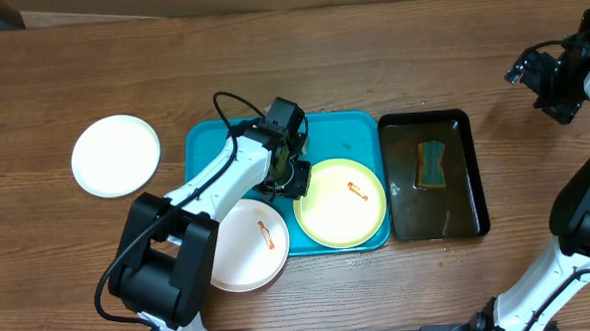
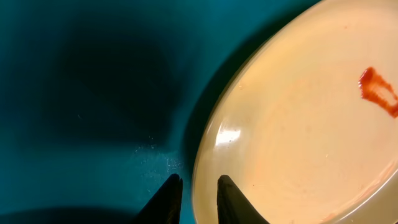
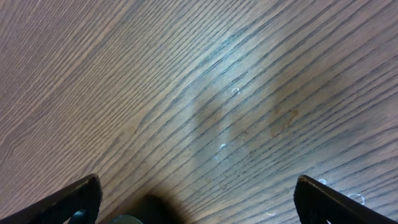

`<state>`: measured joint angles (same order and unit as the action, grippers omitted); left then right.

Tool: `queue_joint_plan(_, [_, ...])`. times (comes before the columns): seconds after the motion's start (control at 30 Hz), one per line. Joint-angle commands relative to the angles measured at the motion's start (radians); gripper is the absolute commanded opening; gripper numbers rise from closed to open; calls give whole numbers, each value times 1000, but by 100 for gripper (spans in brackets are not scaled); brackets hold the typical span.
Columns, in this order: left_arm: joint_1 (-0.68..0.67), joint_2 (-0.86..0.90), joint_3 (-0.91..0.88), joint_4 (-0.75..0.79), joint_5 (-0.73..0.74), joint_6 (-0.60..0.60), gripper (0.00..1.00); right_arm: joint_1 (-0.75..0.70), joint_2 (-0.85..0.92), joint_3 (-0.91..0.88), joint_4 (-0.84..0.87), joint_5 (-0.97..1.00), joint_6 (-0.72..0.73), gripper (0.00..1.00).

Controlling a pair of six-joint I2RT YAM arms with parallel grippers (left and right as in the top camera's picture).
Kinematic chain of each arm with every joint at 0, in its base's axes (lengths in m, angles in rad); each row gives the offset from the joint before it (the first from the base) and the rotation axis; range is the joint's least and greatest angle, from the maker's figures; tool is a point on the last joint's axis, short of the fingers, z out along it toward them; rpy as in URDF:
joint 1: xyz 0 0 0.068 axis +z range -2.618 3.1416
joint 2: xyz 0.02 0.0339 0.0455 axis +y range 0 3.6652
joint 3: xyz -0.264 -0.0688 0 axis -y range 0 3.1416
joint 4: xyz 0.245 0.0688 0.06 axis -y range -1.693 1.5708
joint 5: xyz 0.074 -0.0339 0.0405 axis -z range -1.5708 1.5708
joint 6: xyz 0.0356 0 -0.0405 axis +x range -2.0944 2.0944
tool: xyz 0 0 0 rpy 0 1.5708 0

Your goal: Clean dirty plates on tray and stack at the side

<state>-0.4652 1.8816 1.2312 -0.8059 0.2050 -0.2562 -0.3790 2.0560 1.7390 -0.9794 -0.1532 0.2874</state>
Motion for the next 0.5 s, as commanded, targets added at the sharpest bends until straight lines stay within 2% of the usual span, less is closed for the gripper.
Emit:
queue_joint_plan(0.0, [-7, 10, -16, 4, 2, -14, 22, 2, -34, 14, 6, -2, 5, 100])
queue_joint_plan(0.37, [-16, 11, -17, 11, 2, -40, 24, 2, -34, 14, 6, -2, 5, 100])
queue_joint_plan(0.47, [-25, 11, -17, 17, 1, -40, 20, 2, -34, 14, 6, -2, 5, 100])
